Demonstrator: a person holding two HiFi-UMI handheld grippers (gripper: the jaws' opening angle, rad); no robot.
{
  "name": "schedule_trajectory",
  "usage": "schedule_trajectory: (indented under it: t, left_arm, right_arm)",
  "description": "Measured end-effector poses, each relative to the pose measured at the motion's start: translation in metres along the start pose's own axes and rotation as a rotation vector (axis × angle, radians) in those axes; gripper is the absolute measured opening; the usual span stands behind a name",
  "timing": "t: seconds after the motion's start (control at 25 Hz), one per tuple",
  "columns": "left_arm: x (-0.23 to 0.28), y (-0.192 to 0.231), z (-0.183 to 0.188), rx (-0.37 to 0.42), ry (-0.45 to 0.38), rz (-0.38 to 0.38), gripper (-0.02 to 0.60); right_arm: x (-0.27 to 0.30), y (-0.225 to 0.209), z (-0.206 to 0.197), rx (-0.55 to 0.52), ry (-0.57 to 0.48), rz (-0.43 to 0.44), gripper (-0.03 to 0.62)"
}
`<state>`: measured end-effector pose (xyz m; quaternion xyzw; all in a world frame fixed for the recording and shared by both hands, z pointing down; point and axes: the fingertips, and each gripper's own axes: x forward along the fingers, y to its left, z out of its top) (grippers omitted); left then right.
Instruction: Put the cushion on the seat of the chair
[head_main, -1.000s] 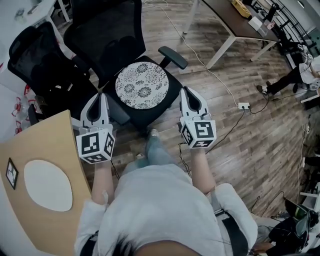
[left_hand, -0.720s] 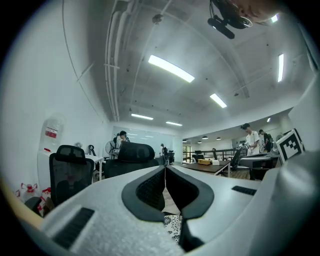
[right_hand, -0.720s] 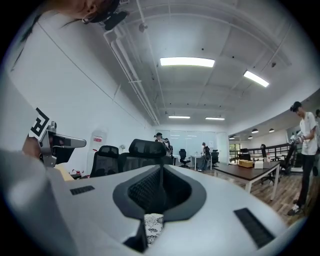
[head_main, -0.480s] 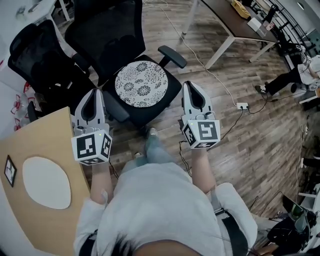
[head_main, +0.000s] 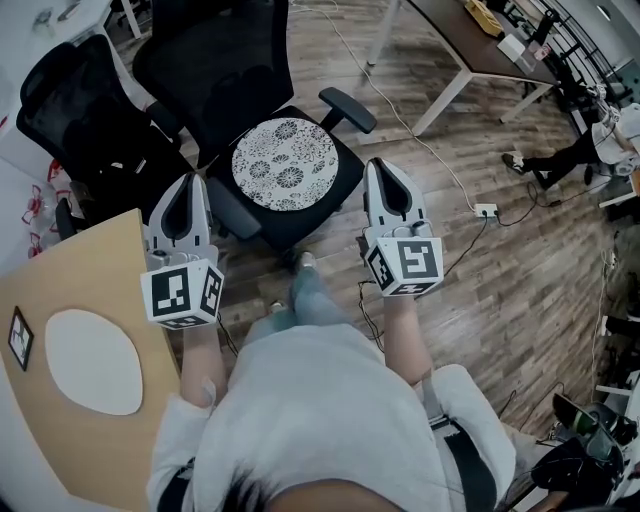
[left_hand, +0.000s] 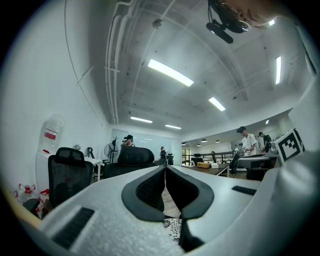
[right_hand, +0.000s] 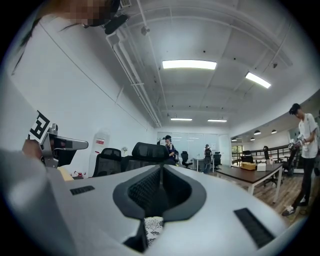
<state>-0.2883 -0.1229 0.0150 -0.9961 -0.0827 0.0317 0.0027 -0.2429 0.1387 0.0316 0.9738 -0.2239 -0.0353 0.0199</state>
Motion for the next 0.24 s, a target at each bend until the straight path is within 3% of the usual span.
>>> schedule_trajectory:
  t: [0.24]
  left_arm:
    - [0.0006,0.0035,-0.0032,-0.006,0.009,0.0,0.012]
  right_arm:
    - [0.0021,0.0038,-0.0008,0.001,0.001,-0.001,0.02]
